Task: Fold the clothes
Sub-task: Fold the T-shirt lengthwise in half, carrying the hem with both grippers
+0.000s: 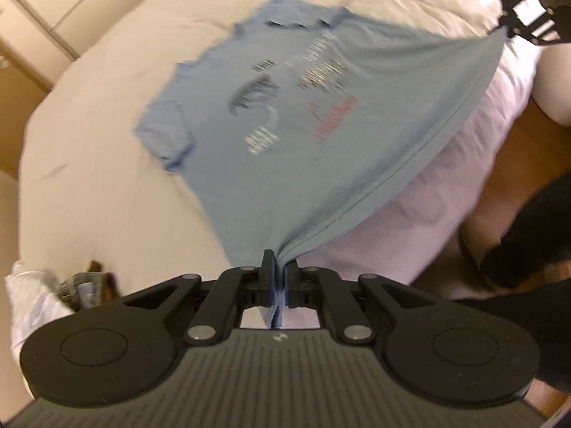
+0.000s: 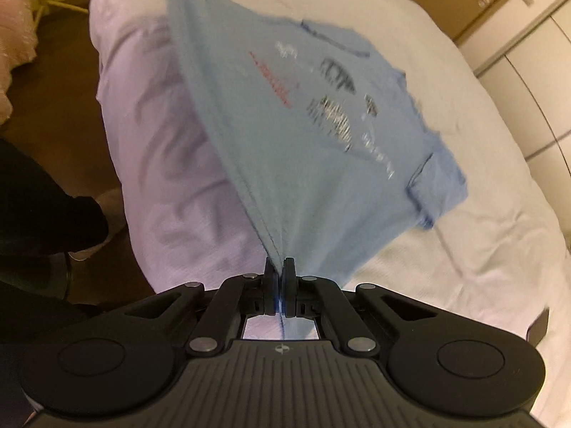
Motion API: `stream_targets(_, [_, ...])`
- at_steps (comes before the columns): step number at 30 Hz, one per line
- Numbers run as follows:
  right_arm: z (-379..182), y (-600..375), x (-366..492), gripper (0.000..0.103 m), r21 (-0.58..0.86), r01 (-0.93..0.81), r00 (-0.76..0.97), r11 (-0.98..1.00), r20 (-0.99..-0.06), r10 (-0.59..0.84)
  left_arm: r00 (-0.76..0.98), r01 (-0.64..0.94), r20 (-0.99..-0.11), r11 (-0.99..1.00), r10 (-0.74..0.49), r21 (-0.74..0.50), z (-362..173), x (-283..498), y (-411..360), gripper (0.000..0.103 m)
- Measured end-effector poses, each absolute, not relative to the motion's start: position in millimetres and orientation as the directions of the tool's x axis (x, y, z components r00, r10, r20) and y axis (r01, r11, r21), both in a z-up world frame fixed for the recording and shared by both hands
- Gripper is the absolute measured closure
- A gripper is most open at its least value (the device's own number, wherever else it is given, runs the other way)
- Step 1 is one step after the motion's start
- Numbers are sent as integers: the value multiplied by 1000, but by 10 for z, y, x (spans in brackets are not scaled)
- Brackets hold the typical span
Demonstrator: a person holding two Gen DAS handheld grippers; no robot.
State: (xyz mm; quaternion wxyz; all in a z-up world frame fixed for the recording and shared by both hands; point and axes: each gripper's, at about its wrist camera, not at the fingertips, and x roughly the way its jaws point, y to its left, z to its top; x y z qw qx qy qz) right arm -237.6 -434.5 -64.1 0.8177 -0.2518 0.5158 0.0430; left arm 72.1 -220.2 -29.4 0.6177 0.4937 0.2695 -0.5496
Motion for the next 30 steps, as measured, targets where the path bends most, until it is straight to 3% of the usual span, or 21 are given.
stream_targets(5, [-322, -4854, -2063, 103, -435, -344, 514, 832, -829, -221, 301, 938, -844, -24, -444, 347, -39, 944, -2459, 100])
stream_targets(12, [-363, -5552, -1029, 103, -479, -332, 471, 813, -831, -297, 236, 947, -853, -86, -465, 309, -166, 1822, -3331, 100])
stream_targets(21, [-665, -6358, 73, 103, -424, -309, 336, 851, -886, -319, 125, 950, -873, -199, -471, 243, -422, 2976, -4476, 101])
stream_targets(30, [-926, -7094, 793, 103, -331, -318, 300, 889, -924, -236, 98, 970, -920, -169, -380, 173, -1081, 3581, -4977, 101])
